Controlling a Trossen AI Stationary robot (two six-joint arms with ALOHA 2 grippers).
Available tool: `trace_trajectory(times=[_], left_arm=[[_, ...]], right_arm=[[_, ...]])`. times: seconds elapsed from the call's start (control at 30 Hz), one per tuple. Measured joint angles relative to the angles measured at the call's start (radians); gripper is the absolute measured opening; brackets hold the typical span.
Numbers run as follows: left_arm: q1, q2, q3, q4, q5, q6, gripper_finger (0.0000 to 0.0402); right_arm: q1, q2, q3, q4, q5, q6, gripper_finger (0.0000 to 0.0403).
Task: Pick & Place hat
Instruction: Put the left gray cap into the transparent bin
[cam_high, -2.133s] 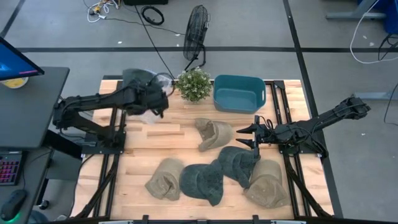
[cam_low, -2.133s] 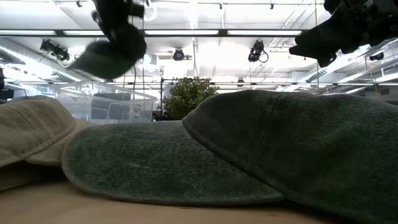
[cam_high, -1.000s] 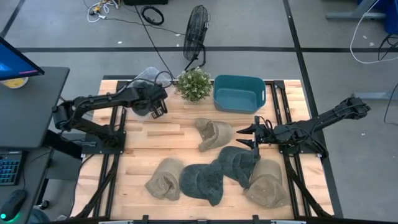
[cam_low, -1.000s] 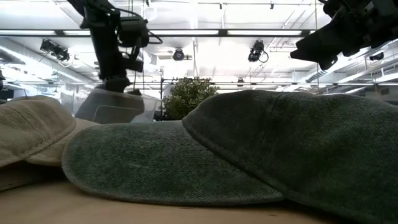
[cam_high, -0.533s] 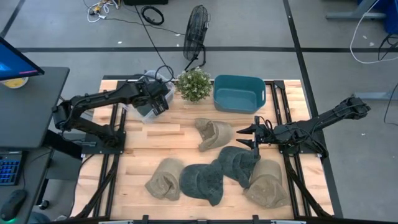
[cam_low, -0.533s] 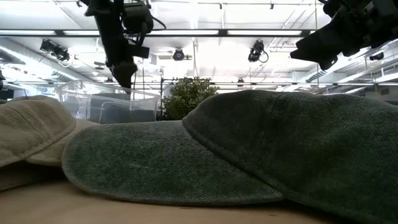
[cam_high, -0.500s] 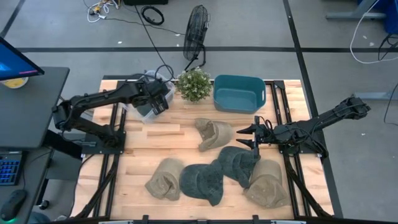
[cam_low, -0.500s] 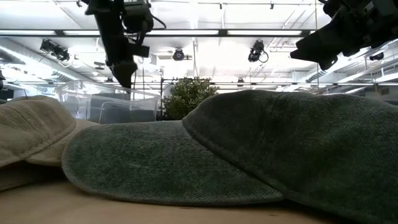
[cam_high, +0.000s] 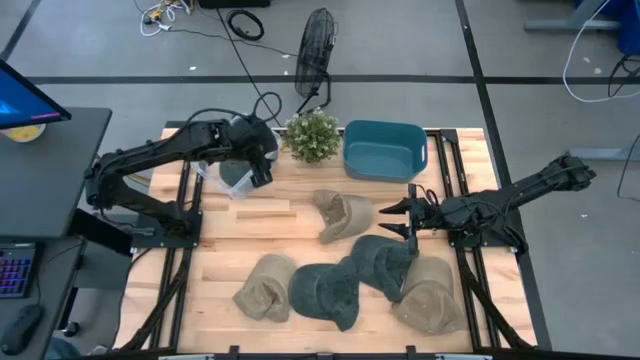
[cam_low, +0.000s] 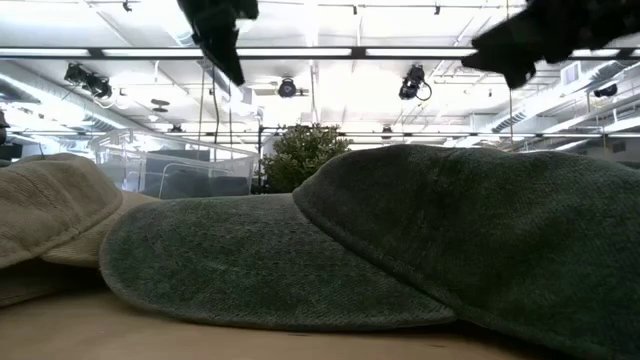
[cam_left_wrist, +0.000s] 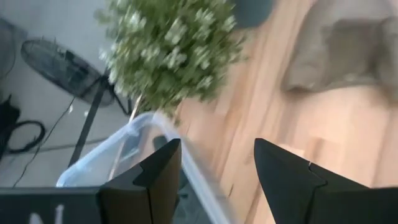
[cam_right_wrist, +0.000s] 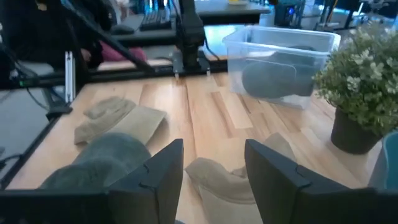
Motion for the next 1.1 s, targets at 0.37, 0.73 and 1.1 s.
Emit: trace_trajectory(times=[0.37,0.73,1.1], left_arm=[[-0.166,-0.005,-0.196,0.155,0.162,-0.192,0.0206],[-0.452,-0.003,-0.494,0.715,0.164,-0.432,0.0206],[-0.590,-0.004,-0.567,0.900,0.039,-0.599,0.0206]], right_arm=[[-0.002,0.289,0.244,-0.247,-0.187,-0.013,0.0175],[-0.001,0.577,0.281,-0.089,-0.303,-0.046,0.0175],[-0.001,0.797,0.281,0.124,-0.462,-0.026,0.0175]])
